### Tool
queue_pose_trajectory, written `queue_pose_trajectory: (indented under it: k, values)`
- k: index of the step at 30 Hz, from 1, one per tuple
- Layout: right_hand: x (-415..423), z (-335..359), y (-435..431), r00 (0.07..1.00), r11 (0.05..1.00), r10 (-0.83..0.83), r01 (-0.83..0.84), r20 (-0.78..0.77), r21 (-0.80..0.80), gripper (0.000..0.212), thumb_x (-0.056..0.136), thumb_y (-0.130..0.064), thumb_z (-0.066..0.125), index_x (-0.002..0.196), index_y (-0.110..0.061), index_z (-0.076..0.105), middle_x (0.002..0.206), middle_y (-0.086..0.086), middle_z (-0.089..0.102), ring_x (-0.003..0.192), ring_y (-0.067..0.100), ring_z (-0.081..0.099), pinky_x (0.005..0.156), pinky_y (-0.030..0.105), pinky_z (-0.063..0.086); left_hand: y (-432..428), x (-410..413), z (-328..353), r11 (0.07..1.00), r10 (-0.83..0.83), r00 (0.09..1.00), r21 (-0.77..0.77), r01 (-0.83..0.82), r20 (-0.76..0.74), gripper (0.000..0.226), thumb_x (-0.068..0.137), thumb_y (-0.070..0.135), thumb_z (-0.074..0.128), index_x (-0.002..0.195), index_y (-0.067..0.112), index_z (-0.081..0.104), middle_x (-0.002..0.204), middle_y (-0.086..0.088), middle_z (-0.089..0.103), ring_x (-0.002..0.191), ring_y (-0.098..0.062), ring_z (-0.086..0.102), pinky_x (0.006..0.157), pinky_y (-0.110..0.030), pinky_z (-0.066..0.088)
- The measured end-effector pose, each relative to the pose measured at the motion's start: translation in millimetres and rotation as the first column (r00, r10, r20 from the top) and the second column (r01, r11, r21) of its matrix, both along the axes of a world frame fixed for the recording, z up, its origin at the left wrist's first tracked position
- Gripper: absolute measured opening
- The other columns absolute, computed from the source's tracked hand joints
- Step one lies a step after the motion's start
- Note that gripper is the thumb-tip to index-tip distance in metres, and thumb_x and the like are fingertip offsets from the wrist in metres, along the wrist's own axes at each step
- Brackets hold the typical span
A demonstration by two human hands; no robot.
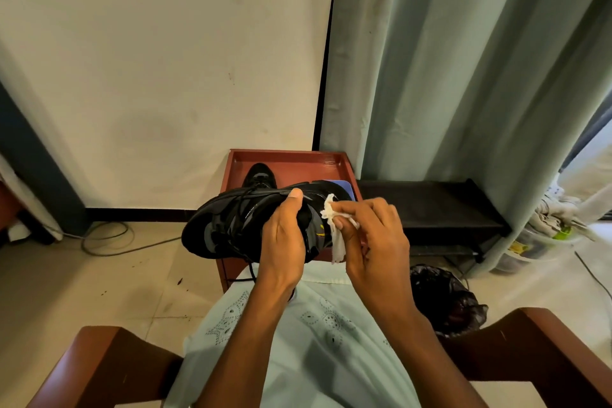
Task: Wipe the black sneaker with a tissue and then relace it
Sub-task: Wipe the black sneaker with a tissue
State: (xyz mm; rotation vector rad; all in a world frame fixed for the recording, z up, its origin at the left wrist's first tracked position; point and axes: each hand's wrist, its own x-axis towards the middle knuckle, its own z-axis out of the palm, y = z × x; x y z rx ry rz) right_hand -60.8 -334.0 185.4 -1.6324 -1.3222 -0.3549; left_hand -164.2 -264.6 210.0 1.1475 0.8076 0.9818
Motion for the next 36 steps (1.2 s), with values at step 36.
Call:
queue_pose_trajectory:
  k: [36]
  values:
    - [-3, -6, -1, 0.964, 0.994, 0.075, -0.05, -0.255, 0.1, 0.013, 0.095, -0.003, 0.06, 0.105, -0.011, 0.063, 0.1, -0.002, 0.061, 0.089, 0.013, 0.062, 0.07, 0.023, 0.051, 12, -10, -3, 0.975, 0.112, 0.992, -0.202, -0.098, 0.06, 0.088, 0.068, 0.074, 0.052, 0.137, 0.02, 0.057, 0.139, 0.0, 0.059, 0.131, -0.016, 0.052, 0.115, -0.045, 0.036]
